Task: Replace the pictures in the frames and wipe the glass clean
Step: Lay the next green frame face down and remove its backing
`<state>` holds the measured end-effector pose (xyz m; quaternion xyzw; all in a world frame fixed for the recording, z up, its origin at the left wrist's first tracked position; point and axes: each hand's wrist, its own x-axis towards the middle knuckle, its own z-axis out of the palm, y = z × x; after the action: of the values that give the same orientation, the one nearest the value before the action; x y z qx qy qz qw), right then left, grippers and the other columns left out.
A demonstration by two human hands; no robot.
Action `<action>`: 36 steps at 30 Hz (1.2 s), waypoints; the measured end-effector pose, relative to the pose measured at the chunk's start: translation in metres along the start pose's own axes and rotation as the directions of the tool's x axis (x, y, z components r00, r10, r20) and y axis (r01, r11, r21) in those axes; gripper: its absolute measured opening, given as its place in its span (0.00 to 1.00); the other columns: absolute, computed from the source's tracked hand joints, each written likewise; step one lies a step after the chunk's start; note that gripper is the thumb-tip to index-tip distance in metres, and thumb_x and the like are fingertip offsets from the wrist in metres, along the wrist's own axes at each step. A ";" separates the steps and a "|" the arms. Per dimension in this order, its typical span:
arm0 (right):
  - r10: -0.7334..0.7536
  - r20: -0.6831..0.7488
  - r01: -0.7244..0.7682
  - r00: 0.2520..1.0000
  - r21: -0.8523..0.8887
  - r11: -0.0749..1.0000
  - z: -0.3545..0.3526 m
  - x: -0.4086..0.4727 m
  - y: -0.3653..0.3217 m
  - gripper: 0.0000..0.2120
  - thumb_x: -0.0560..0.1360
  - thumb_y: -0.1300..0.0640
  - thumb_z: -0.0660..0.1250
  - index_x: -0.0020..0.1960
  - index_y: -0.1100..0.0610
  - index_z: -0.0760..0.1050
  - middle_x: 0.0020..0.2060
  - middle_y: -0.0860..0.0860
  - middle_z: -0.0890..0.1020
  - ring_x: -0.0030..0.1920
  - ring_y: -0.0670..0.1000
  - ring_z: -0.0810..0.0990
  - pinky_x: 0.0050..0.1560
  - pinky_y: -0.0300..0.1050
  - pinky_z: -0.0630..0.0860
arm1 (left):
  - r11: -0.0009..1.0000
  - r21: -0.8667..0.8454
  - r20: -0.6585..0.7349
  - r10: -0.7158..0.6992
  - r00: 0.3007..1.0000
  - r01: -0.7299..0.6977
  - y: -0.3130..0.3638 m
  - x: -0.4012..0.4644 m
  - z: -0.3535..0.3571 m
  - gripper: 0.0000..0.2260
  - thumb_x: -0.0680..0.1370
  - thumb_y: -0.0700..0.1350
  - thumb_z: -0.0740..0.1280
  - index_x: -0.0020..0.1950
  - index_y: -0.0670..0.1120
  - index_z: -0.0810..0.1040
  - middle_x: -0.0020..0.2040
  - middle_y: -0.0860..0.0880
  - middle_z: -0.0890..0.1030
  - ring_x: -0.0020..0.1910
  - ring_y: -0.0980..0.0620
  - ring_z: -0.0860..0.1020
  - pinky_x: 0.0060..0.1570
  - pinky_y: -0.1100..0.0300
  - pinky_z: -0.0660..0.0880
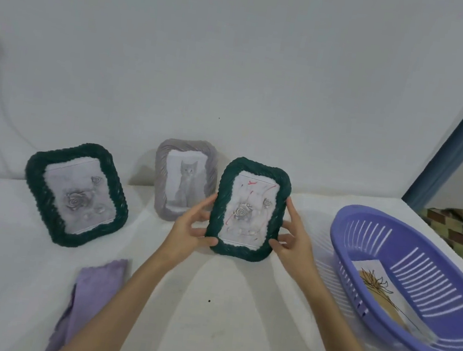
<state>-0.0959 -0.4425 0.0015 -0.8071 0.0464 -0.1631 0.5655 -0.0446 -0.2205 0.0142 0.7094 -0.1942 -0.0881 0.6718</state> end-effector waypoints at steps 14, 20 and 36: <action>-0.128 0.036 0.133 0.991 -0.301 0.944 0.063 0.001 -0.118 0.12 0.73 0.42 0.64 0.46 0.50 0.75 0.32 0.46 0.78 0.33 0.47 0.76 0.33 0.40 0.71 | 0.929 0.361 -0.048 0.111 0.993 -0.086 0.028 -0.078 -0.043 0.34 0.69 0.29 0.70 0.58 0.67 0.69 0.47 0.58 0.76 0.44 0.55 0.79 0.46 0.66 0.77; -0.101 0.213 0.115 0.972 -0.053 0.992 0.044 -0.011 -0.111 0.12 0.70 0.63 0.67 0.46 0.47 0.77 0.35 0.57 0.82 0.34 0.56 0.77 0.39 0.44 0.76 | 0.932 0.303 -0.209 0.267 0.941 -0.197 0.041 -0.073 -0.040 0.22 0.71 0.40 0.72 0.61 0.57 0.72 0.53 0.52 0.78 0.52 0.60 0.77 0.50 0.66 0.76; 0.077 0.221 -0.067 0.972 -0.052 0.996 0.068 -0.029 -0.018 0.21 0.71 0.69 0.68 0.60 0.52 0.74 0.46 0.55 0.75 0.37 0.51 0.76 0.38 0.32 0.76 | 0.881 0.401 -0.351 -0.107 0.930 0.252 -0.015 -0.092 -0.012 0.44 0.64 0.48 0.78 0.73 0.49 0.55 0.69 0.48 0.63 0.67 0.51 0.65 0.61 0.62 0.63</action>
<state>-0.1032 -0.3671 -0.0085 -0.8304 0.0153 -0.0499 0.5547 -0.1216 -0.1728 -0.0126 0.8622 -0.0304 0.0111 0.5055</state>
